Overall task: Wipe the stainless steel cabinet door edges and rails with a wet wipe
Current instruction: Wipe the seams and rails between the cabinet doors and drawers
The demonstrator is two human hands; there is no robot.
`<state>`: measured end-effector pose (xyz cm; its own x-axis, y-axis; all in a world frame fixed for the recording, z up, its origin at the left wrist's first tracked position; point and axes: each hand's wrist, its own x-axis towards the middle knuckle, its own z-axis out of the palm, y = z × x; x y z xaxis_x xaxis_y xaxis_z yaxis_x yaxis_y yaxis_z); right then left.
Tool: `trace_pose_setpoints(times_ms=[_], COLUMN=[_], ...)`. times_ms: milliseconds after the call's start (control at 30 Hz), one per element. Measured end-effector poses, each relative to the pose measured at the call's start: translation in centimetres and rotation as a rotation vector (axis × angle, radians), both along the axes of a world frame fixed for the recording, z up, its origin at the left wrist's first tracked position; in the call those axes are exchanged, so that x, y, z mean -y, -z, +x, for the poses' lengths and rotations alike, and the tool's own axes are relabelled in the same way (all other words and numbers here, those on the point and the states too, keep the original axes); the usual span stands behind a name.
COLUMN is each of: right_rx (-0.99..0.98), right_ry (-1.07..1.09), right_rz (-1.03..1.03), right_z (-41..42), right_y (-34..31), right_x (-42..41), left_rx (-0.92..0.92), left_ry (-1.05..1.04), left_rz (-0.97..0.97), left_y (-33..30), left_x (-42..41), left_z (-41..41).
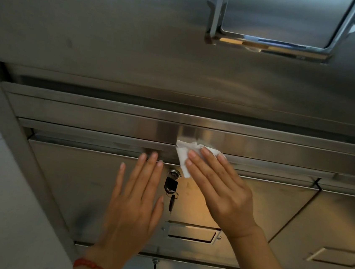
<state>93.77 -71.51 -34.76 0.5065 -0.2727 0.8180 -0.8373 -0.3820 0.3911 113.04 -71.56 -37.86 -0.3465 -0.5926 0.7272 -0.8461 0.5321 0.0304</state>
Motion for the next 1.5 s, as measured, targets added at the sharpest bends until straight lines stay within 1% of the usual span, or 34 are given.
trace_pose_setpoints(times_ms=[200,400,567,667,767,967,1133,1233,1333,1500], right_rx=[0.031,0.003,0.051,0.025,0.011,0.077,0.01,0.03,0.049,-0.016], right_ry=[0.015,0.02,0.016,-0.009,0.016,0.0,0.004,0.021,0.001,0.0], right_rz=[-0.013,-0.004,-0.012,0.0,0.007,-0.013,0.022,0.021,-0.002,0.021], right_z=[0.0,-1.1,-0.6,-0.7,-1.8,-1.2,-2.4,-3.2,-2.1,-1.3], right_y=[0.2,0.1,0.2,0.0,0.1,0.4,0.2,0.3,0.2,0.0], right_x=[-0.2,-0.4,-0.4,-0.3,-0.6,-0.5,-0.7,-1.1,-0.8,-0.4], left_rx=[-0.022,-0.06,-0.084,-0.104,-0.109,-0.101,-0.125,-0.14,-0.142,-0.121], left_ry=[0.011,0.027,0.043,0.045,0.046,0.032,0.028,0.021,0.021,0.018], left_rz=[0.027,0.027,0.017,0.022,0.023,0.025,0.018,0.013,0.014,0.02], left_y=[-0.2,-0.3,-0.1,-0.1,0.0,0.0,-0.1,-0.1,0.0,-0.2], left_x=[0.1,-0.1,0.1,0.2,0.2,0.2,-0.1,0.0,0.0,-0.1], left_z=[-0.6,-1.3,-1.4,-1.4,-1.5,-1.5,-1.8,-1.9,-1.9,-1.5])
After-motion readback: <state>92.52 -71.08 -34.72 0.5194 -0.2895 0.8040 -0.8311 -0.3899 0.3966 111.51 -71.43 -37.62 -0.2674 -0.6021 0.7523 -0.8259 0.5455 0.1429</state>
